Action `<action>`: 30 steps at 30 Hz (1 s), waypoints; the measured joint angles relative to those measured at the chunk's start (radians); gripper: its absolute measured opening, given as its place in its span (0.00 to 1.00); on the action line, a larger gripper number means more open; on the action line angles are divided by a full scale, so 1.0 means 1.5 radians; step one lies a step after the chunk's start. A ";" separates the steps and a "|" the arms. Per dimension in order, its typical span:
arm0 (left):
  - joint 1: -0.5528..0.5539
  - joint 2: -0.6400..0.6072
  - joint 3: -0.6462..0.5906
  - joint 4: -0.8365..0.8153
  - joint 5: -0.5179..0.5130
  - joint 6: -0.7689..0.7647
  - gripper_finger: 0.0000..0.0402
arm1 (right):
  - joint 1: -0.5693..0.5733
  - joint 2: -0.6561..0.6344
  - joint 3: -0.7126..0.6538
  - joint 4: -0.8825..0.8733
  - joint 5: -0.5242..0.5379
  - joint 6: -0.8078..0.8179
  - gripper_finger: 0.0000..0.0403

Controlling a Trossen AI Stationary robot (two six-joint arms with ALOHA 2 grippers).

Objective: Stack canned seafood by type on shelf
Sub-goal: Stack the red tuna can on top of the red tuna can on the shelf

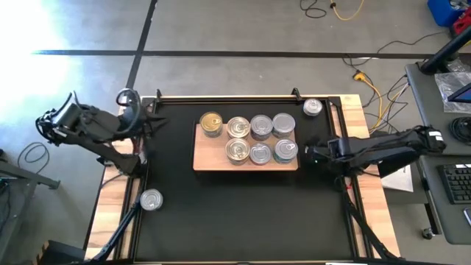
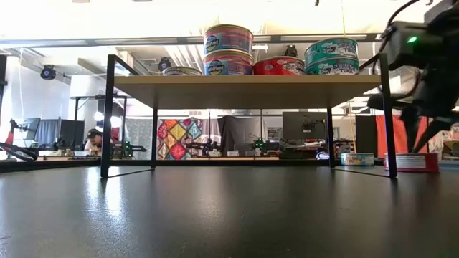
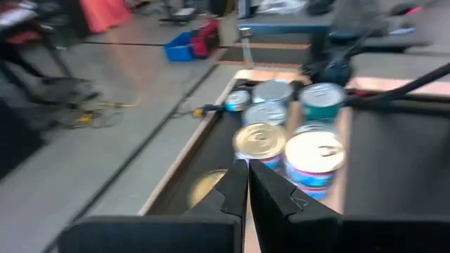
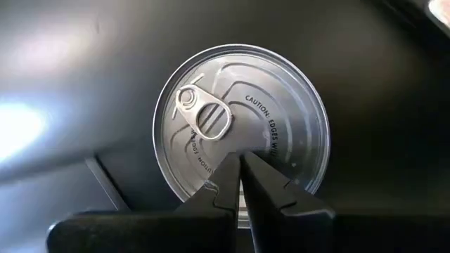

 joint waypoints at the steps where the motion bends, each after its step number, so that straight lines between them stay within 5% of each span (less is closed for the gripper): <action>1: 0.000 -0.002 0.007 0.000 0.017 -0.006 0.00 | 0.019 0.000 0.000 -0.005 -0.008 -0.012 0.03; 8: 0.000 -0.009 0.057 0.002 0.125 -0.045 0.00 | 0.142 0.002 0.001 -0.012 -0.065 -0.097 0.03; 16: 0.000 -0.006 0.075 0.004 0.136 -0.127 0.00 | 0.282 0.031 0.000 0.127 -0.142 -0.155 0.03; 23: -0.007 0.021 0.073 0.006 0.185 -0.126 0.00 | 0.431 0.175 0.019 0.283 -0.125 -0.089 0.03; 30: -0.011 0.075 0.072 0.021 0.162 -0.067 0.00 | 0.551 0.371 0.170 0.239 -0.103 -0.077 0.03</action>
